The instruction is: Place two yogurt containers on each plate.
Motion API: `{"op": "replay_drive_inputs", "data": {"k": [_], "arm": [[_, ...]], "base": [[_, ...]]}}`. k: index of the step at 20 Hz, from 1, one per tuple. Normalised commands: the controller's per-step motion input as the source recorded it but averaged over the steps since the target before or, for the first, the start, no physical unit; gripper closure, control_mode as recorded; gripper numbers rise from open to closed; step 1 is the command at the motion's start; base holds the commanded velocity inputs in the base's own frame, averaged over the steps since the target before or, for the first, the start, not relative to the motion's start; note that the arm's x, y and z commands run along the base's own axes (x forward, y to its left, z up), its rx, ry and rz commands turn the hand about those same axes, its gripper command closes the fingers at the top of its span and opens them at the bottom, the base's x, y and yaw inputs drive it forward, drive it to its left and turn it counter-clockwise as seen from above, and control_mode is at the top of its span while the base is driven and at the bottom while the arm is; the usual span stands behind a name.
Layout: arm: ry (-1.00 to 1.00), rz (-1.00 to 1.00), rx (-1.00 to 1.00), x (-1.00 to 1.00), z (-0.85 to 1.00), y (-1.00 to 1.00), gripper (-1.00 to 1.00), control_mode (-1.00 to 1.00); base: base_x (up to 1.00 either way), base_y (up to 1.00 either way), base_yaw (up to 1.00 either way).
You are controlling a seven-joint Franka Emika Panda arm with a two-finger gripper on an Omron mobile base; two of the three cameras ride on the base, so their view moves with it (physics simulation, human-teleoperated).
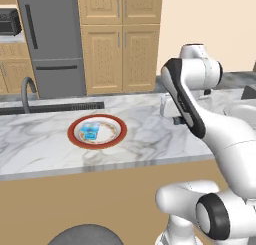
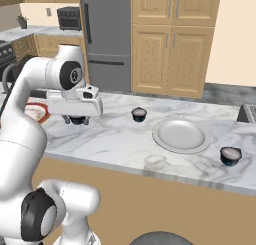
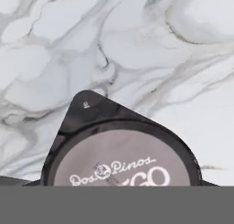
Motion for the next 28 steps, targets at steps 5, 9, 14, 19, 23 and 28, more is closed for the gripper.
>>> {"op": "replay_drive_inputs", "data": {"k": [5, 9, 14, 19, 23, 28], "arm": [[-0.05, 0.41, 0.02, 0.0, 0.38, 0.99, 1.0, -1.0], [-0.06, 0.46, 0.0, 0.06, 0.08, 1.0, 1.0, -1.0], [-0.21, 0.37, 0.13, 0.24, -0.72, 0.71, 1.0, -1.0], [-0.15, 0.27, 0.18, 0.68, -0.87, 0.36, 1.0, -1.0], [0.02, 0.19, 0.05, 0.9, -0.46, 0.22, 1.0, -1.0], [0.17, 0.04, -0.03, 0.13, 0.66, 0.14, 1.0, -1.0]], "base": [[0.0, 0.0, 0.0], [0.0, 0.0, 0.0], [0.0, 0.0, 0.0], [0.0, 0.0, 0.0], [0.0, 0.0, 0.0], [0.0, 0.0, 0.0]]}}
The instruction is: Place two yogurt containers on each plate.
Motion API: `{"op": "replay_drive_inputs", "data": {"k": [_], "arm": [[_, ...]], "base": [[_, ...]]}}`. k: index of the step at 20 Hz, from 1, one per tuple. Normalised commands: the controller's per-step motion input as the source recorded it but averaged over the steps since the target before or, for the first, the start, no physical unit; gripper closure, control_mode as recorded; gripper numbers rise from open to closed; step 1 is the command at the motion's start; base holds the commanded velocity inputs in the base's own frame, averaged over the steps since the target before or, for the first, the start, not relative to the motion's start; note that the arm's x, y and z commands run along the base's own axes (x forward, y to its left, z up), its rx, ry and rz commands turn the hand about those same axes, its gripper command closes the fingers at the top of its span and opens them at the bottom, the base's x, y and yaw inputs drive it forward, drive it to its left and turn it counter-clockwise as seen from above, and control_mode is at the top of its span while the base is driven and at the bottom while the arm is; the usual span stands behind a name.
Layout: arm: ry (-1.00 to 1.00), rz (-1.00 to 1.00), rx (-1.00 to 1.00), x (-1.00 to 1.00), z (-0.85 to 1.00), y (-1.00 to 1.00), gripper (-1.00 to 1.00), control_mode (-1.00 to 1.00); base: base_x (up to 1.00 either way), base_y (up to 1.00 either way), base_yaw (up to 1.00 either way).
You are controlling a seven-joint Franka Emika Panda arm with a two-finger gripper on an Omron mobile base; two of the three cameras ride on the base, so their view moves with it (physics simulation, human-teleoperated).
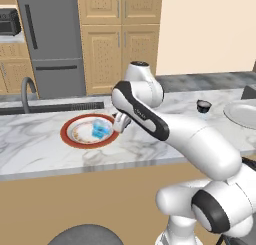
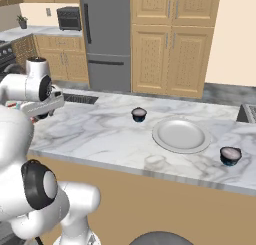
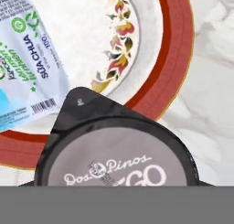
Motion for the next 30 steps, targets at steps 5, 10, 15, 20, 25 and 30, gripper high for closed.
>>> {"op": "replay_drive_inputs", "data": {"k": [5, 10, 15, 20, 25, 30], "arm": [[0.09, 0.0, -0.08, 0.0, 0.62, 0.05, 1.0, -1.0], [0.04, 0.0, -0.12, 0.0, 0.09, 0.18, 1.0, -1.0], [0.01, 0.0, -0.1, 0.01, -0.39, 0.53, 1.0, -1.0], [0.0, 0.0, -0.01, 0.04, -0.68, 0.41, 1.0, -1.0], [0.03, 0.0, 0.0, 0.08, -0.09, 0.01, 1.0, -1.0], [0.03, 0.0, 0.01, -0.12, 0.03, -0.03, 1.0, -1.0]], "base": [[0.0, 0.0, 0.0], [0.0, 0.0, 0.0], [0.0, 0.0, 0.0], [0.0, 0.0, 0.0], [0.0, 0.0, 0.0], [0.0, 0.0, 0.0]]}}
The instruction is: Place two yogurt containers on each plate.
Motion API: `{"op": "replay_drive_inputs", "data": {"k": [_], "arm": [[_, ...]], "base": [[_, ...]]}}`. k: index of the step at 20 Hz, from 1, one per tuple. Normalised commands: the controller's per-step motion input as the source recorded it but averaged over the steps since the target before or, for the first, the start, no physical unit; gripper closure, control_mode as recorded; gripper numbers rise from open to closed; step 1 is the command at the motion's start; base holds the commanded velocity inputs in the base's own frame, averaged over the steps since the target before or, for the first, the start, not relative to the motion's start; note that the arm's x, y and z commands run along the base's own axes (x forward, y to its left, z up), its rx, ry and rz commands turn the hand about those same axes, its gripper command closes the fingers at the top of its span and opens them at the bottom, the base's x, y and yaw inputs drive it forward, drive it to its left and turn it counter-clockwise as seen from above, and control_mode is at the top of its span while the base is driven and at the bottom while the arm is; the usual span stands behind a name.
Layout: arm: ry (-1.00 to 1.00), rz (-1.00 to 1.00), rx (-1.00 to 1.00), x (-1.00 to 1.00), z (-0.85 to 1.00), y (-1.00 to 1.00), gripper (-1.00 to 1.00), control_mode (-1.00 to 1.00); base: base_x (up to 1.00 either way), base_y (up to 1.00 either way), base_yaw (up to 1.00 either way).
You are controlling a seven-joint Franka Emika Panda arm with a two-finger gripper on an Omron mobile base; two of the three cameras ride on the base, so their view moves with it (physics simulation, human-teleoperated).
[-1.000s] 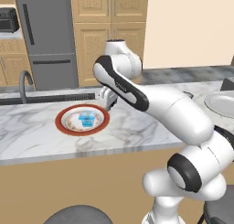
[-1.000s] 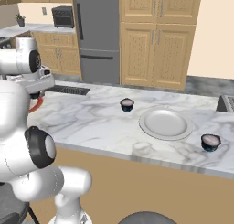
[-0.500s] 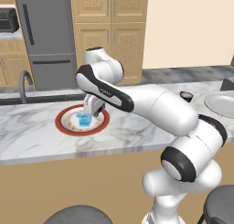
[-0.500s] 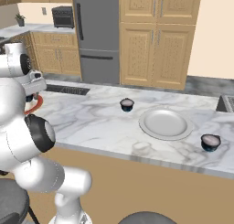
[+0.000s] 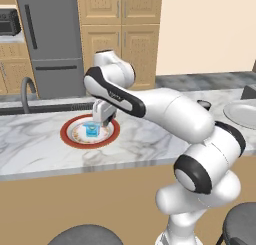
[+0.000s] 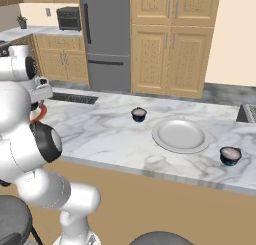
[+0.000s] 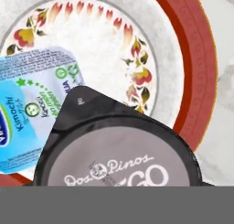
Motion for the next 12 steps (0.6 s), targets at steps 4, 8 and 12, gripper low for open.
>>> {"op": "replay_drive_inputs", "data": {"k": [4, 8, 12], "arm": [[0.0, 0.01, 0.06, -0.14, 0.14, -0.11, 1.0, -1.0], [0.02, 0.0, 0.04, 0.0, -0.01, -0.07, 1.0, -1.0], [0.04, 0.0, 0.0, 0.0, -0.11, 0.0, -1.0, -1.0]], "base": [[0.0, 0.0, 0.0], [0.0, 0.0, 0.0], [0.0, 0.0, 0.0]]}}
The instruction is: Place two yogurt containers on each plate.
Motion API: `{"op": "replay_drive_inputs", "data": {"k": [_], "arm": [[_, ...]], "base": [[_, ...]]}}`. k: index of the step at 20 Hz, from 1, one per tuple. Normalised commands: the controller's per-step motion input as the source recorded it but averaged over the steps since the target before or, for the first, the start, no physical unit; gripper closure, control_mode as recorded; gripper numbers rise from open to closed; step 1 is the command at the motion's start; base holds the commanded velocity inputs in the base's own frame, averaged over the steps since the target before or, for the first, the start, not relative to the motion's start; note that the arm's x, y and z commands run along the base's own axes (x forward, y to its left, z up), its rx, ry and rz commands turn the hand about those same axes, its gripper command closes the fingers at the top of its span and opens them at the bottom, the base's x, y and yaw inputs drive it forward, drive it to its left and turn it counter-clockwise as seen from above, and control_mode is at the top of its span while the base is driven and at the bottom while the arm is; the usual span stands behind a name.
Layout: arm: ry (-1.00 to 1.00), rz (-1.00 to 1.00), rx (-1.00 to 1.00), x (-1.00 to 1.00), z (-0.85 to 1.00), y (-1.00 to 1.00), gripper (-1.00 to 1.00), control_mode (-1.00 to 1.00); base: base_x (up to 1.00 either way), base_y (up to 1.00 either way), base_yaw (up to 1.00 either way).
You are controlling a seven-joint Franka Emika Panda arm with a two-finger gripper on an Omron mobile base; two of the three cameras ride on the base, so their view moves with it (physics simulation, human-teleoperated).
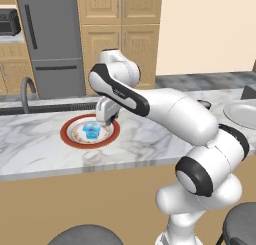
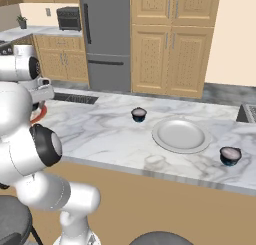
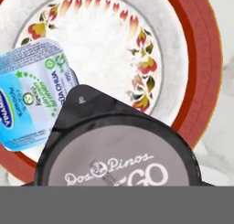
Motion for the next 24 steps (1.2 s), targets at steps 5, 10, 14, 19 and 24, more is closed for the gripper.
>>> {"op": "replay_drive_inputs", "data": {"k": [5, 10, 14, 19, 24], "arm": [[0.05, 0.0, 0.0, 0.0, -0.1, 0.02, -1.0, -1.0], [0.03, 0.0, 0.0, 0.0, -0.01, 0.01, -1.0, -1.0], [0.0, 0.0, 0.0, 0.0, -0.05, 0.0, -1.0, -1.0], [0.0, 0.0, 0.0, -0.03, 0.52, 0.0, -1.0, -1.0], [-0.01, 0.0, 0.0, -0.29, 1.0, -0.07, -1.0, -1.0]], "base": [[0.0, 0.0, 0.0], [0.0, 0.0, 0.0], [0.0, 0.0, 0.0], [0.0, 0.0, 0.0], [0.0, 0.0, 0.0]]}}
